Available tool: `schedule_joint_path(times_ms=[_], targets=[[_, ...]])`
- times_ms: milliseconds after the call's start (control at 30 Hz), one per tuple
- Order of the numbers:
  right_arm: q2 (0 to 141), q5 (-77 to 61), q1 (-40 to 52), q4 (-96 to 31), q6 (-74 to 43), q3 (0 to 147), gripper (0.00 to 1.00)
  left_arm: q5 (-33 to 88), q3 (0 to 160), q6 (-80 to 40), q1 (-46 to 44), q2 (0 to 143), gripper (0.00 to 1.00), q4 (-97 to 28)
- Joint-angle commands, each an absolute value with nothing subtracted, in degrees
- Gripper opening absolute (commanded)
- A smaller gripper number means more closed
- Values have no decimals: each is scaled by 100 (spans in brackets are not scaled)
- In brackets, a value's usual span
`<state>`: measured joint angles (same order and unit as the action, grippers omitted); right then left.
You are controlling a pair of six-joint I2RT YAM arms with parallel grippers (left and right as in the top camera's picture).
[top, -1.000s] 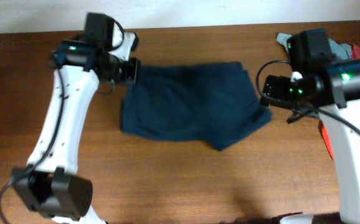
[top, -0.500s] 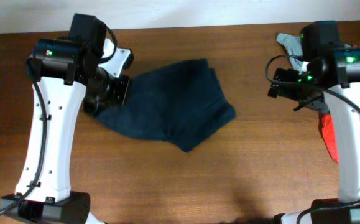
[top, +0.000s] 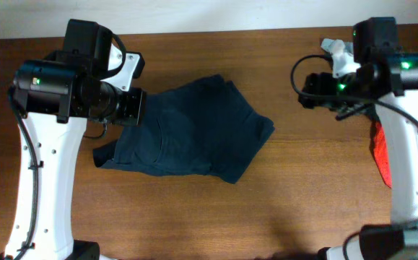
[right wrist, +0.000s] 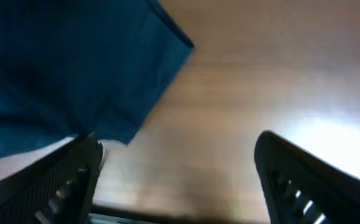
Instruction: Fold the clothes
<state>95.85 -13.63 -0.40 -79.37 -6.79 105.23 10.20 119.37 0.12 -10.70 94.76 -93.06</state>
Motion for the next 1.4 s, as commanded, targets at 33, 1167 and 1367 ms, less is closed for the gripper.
schedule_joint_path(times_ms=[33, 1167, 1367], targets=[[10431, -1865, 148, -7393, -322, 10047, 88, 954, 12016, -45, -1072, 9389, 1, -9279], [12726, -1966, 1535, -1951, -2392, 9470, 94, 956, 12016, 113, -1072, 9019, 1, -8886], [12726, -2204, 1413, -1949, -1435, 9470, 93, 961, 12016, 360, -1072, 8436, 0, -8396]])
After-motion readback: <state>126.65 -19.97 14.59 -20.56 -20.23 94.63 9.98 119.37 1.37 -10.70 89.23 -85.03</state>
